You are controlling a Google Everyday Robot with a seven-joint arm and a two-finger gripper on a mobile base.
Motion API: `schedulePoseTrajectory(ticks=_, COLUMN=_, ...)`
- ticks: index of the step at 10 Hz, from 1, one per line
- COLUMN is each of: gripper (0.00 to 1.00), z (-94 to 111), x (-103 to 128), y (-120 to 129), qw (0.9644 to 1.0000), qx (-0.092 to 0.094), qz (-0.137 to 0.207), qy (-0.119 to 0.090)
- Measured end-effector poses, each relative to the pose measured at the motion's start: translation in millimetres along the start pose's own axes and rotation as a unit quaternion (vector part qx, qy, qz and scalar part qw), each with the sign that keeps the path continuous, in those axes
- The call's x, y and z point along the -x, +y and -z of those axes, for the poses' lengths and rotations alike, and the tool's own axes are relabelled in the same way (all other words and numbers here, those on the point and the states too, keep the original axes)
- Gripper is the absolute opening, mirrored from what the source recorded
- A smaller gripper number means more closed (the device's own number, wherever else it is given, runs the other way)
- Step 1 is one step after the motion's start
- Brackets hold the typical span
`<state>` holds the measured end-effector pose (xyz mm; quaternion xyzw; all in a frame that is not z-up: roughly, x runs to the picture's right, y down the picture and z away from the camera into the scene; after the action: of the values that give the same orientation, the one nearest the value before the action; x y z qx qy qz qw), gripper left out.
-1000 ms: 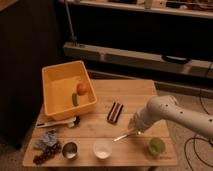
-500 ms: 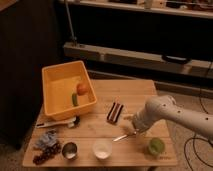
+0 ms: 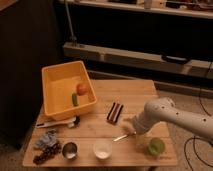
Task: Place fork in plastic cup
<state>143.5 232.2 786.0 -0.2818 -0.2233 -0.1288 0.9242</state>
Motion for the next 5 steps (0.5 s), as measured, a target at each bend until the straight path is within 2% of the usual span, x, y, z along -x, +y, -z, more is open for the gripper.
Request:
schedulePoseTrajectory(ticks=3, gripper=0.78, z=-7.3, x=-2.0, y=3.1, qw=1.0, qx=0.003, qz=-0.008, qy=-0.001)
schedulePoseTrajectory(ticks=5, gripper=0.63, z=-10.6, x=-4.5, y=4.2, qw=0.9999, qx=0.003, qz=-0.015, qy=-0.001)
